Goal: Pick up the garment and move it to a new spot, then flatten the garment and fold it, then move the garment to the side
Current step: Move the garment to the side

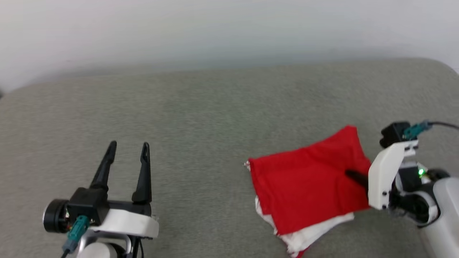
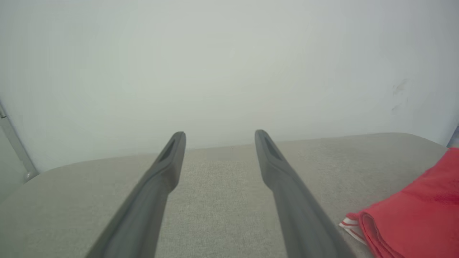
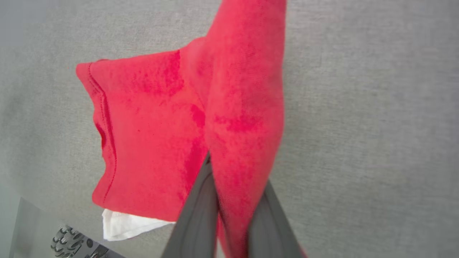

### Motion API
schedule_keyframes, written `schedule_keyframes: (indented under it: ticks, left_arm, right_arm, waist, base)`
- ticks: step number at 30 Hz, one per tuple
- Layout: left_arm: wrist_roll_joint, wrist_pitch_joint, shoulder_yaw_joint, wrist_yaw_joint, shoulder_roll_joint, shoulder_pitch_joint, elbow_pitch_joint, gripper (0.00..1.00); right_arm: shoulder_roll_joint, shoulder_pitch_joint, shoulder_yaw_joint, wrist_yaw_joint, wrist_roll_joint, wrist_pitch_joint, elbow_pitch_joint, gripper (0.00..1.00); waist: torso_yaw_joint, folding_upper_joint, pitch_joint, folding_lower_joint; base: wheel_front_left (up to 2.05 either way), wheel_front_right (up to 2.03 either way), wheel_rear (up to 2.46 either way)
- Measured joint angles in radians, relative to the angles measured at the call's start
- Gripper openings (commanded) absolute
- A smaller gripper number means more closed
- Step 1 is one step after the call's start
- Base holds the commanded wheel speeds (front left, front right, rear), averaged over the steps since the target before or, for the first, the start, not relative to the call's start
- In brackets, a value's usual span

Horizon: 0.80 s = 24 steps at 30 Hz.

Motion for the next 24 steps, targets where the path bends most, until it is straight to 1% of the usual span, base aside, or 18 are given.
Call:
schedule_keyframes:
  ticks: [3,7,9,12,16,21,24]
  left_arm:
    - [0.029,0.000,0.001,-0.010,0.020,-0.042,-0.018,1.00]
    - [0.063,0.010,-0.004,-0.030,0.052,-0.116,-0.051,1.00]
    - [0.075,0.033,-0.007,-0.040,0.069,-0.159,-0.073,1.00]
    - [0.105,0.071,-0.010,-0.055,0.098,-0.232,-0.118,1.00]
    - [0.128,0.120,-0.017,-0.068,0.116,-0.316,-0.178,1.00]
    - [0.156,0.173,-0.047,-0.091,0.122,-0.399,-0.234,1.00]
    - [0.170,0.193,-0.059,-0.097,0.123,-0.430,-0.255,1.00]
  right_arm:
    - [-0.035,-0.076,0.025,0.000,-0.049,-0.023,0.015,0.00]
    - [-0.106,-0.166,0.045,0.000,-0.125,-0.097,0.043,0.00]
    - [-0.128,-0.203,0.039,0.000,-0.155,-0.137,0.071,0.00]
    - [-0.140,-0.265,-0.009,0.000,-0.178,-0.198,0.124,0.00]
    - [-0.166,-0.341,-0.075,0.000,-0.211,-0.273,0.204,0.00]
    - [-0.196,-0.447,-0.156,0.000,-0.263,-0.380,0.278,0.00]
    - [-0.198,-0.498,-0.207,0.000,-0.290,-0.438,0.327,0.00]
  waist:
    - [-0.059,0.0000,0.050,0.0000]
    - [-0.130,0.0000,0.140,0.0001]
    - [-0.165,0.0000,0.190,0.0001]
    - [-0.211,0.0000,0.271,0.0001]
    - [-0.263,0.0000,0.378,0.0001]
    - [-0.309,0.0000,0.497,0.0002]
    - [-0.326,0.0000,0.554,0.0002]
  base:
    - [0.00,0.00,0.00]
    - [0.00,0.00,0.00]
    - [0.00,0.00,0.00]
    - [0.00,0.00,0.00]
    - [0.00,0.00,0.00]
    - [0.00,0.00,0.00]
    - [0.00,0.00,0.00]
